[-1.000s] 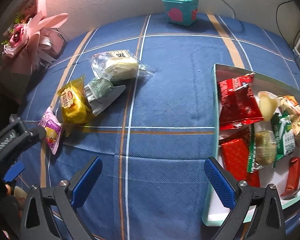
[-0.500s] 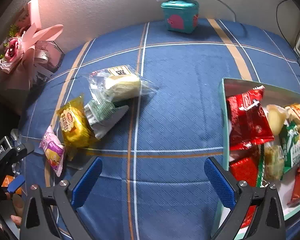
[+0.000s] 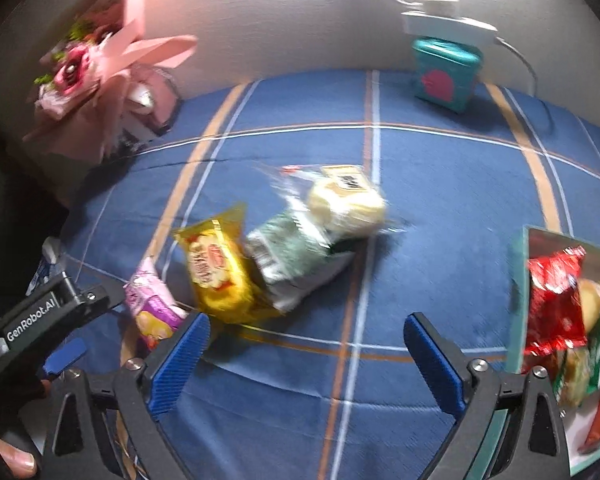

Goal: Organize snacks
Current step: 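Move both tools from the tray to the snacks left on the bedspread, then grasp the yellow soft-bread bag with the right gripper while the left gripper grasps the pink swiss-roll pack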

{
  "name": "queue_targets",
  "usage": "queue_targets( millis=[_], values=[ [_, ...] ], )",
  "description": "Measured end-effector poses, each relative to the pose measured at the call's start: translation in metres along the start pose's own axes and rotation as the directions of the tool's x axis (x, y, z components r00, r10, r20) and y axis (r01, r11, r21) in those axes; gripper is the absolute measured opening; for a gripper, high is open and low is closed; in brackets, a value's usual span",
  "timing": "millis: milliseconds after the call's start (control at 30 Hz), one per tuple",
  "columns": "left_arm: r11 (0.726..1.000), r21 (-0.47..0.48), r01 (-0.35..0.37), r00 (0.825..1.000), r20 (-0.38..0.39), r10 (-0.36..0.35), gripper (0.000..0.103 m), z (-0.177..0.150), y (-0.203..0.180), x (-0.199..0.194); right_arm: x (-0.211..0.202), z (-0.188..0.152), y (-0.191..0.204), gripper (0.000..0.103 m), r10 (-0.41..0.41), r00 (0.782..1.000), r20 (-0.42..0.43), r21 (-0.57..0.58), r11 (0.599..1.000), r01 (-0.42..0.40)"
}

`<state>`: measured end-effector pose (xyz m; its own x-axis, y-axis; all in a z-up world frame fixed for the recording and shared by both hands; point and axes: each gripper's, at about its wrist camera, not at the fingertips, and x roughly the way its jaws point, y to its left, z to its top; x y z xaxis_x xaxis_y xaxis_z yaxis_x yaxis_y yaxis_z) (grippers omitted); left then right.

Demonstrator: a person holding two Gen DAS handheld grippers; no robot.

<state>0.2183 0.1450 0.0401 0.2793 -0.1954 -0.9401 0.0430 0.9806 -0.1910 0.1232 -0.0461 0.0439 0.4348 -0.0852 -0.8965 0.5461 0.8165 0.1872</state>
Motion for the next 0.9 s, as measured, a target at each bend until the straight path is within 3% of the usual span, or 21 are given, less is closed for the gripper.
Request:
queue_targets(
  millis=[267, 433, 567, 700, 800, 900],
  values=[
    [0.998, -0.057, 0.033, 0.999, -0.027, -0.035, 0.103, 0.006, 0.012, 0.013, 0.019, 0.015, 0.03, 0.083, 0.054, 0.998, -0.035, -0.085, 0.995, -0.057],
    [0.994, -0.082, 0.068, 0.997, -0.037, -0.071, 0.102, 0.01, 0.016, 0.018, 0.034, 0.026, 0.046, 0.062, 0.065, 0.996, -0.063, -0.113, 0.991, -0.071],
    [0.992, -0.089, 0.09, 0.994, -0.058, -0.096, 0.101, 0.01, 0.015, 0.025, 0.041, 0.029, 0.057, 0.06, 0.069, 0.995, -0.076, -0.147, 0.986, -0.08],
    [0.99, -0.092, 0.111, 0.991, -0.07, -0.118, 0.096, 0.01, 0.011, 0.029, 0.054, 0.028, 0.065, 0.052, 0.047, 0.994, -0.1, -0.176, 0.982, -0.064],
    [0.99, -0.089, 0.11, 0.99, -0.08, -0.117, 0.095, 0.009, 0.007, 0.034, 0.061, 0.026, 0.068, 0.052, 0.026, 0.994, -0.106, -0.193, 0.98, -0.046],
    [0.99, -0.085, 0.111, 0.988, -0.095, -0.119, 0.08, 0.008, 0.004, 0.041, 0.069, 0.024, 0.068, 0.052, 0.015, 0.993, -0.118, -0.196, 0.98, -0.038]
  ],
)
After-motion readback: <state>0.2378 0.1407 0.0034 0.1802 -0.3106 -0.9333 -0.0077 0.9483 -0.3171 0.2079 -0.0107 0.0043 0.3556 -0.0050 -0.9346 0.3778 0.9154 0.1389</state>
